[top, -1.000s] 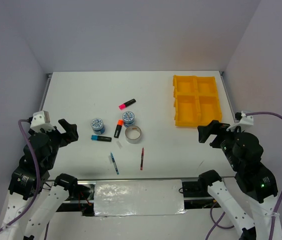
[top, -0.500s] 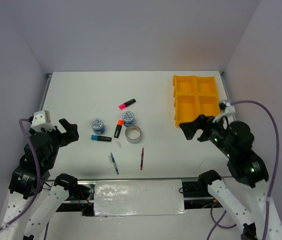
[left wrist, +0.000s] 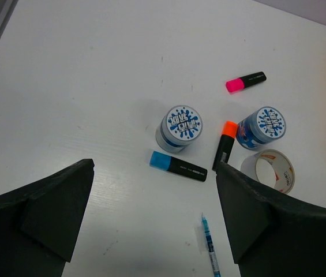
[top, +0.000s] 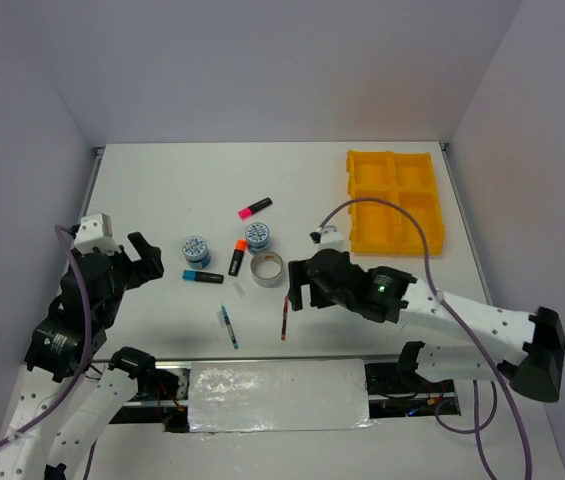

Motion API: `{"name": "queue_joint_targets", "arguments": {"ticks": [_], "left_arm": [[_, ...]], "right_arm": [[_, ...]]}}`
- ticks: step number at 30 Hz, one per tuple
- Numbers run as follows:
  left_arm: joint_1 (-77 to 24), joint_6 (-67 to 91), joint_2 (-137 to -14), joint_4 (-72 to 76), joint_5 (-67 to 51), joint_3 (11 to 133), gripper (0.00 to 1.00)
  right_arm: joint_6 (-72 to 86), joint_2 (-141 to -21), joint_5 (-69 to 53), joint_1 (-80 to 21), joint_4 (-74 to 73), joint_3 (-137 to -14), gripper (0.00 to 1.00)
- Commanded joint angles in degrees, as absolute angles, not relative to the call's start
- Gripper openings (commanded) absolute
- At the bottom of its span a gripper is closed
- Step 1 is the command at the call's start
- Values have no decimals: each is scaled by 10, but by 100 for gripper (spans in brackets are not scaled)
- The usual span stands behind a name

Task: Sort the stationery into containers
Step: Pick up the pen from the center of the board.

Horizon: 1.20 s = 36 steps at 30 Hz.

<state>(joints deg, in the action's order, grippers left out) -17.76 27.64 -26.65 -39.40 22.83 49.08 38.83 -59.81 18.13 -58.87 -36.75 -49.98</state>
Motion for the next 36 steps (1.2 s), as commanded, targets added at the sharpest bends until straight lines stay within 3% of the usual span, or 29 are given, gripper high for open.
{"name": "queue_joint_targets", "arguments": {"ticks": [1,7,12,18,36], "left_arm": [[-180,280,-278,-374,222,499,99],[-181,281,-282,-375,226,500,99],[-181,290,-271,-382,245,502,99],[-181,293,-261,-384,253,502,99],[-182,290,-247,-383,249,502,99]], "right_arm": [[467,-657,274,-646,-325,-507,100],[468,-793,269,-731,-300,-579,99],[454,-908,241,-758,-274,-635,87],[440,-976,215,-780,-261,-692,70],[405,-1099,178,-783,-280,-773,55]]}}
